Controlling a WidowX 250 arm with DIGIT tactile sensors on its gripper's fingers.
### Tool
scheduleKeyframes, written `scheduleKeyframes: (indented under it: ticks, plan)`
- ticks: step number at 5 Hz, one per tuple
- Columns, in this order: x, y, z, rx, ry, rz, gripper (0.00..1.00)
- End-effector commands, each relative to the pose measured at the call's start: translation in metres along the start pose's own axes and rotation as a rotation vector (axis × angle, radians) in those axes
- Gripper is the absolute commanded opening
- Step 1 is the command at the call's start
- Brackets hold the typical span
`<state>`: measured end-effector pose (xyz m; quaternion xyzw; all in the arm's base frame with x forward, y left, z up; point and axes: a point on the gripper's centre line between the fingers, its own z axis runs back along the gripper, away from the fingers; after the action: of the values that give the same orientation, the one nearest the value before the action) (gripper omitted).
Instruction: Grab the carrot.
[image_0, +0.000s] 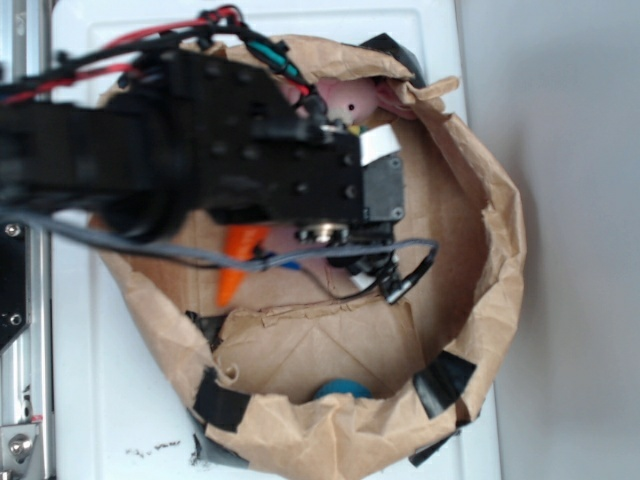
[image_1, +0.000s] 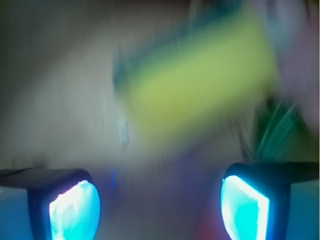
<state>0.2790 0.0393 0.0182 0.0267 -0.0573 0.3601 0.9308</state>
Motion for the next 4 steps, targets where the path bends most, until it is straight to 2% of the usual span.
scheduleKeyframes:
  ticks: [1, 2, 3, 4]
  plan:
    - [0.003, 0.005, 0.032, -0.061, -0.003, -0.018, 0.00]
    - [-0.008, 0.010, 0.083, -0.152, 0.066, -0.013, 0.00]
    - [-0.015, 0.016, 0.121, -0.228, 0.087, -0.013, 0.00]
    - [-0.019, 0.016, 0.138, -0.249, 0.077, -0.026, 0.00]
